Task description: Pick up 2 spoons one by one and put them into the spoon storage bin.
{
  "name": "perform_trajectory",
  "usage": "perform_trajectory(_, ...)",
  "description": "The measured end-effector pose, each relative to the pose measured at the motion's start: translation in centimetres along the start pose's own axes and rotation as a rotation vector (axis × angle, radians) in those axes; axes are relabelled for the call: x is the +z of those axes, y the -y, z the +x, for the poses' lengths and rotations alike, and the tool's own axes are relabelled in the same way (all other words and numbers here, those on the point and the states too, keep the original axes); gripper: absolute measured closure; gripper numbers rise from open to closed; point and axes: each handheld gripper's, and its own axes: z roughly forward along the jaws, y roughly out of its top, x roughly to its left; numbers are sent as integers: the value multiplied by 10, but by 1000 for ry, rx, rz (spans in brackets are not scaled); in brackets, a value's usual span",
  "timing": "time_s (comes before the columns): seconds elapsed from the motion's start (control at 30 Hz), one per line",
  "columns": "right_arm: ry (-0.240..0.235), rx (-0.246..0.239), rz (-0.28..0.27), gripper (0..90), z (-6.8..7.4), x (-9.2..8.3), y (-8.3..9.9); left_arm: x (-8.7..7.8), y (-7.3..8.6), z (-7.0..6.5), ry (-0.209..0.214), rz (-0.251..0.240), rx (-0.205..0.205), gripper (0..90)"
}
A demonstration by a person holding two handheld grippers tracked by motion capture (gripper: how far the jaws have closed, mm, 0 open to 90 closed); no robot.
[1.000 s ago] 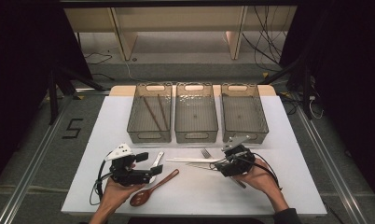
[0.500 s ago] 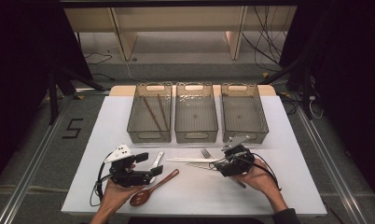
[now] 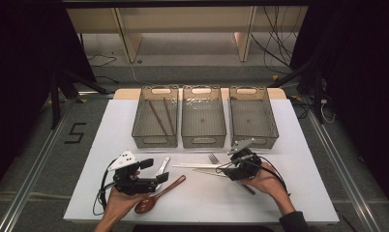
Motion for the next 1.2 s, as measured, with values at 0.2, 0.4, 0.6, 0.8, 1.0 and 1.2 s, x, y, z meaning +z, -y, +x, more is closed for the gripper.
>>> perform_trajectory(0.2,-10,-20,14,482,2,4,-2,0,1,-1,2,0,7,167)
perform_trajectory(0.4,-6,-49,35,523,6,7,-3,1,4,-3,10,8,19,164)
perform_trajectory(0.6,-10,-54,52,538,5,13,-5,-1,5,-2,12,5,18,163)
perform_trajectory(0.8,-11,-75,58,567,6,14,-7,0,5,-2,10,9,19,162)
perform_trajectory(1.0,-15,-83,70,580,7,15,-8,-1,6,-2,10,11,23,162)
perform_trajectory(1.2,-24,-96,79,602,8,15,-10,-1,6,-2,12,12,20,162)
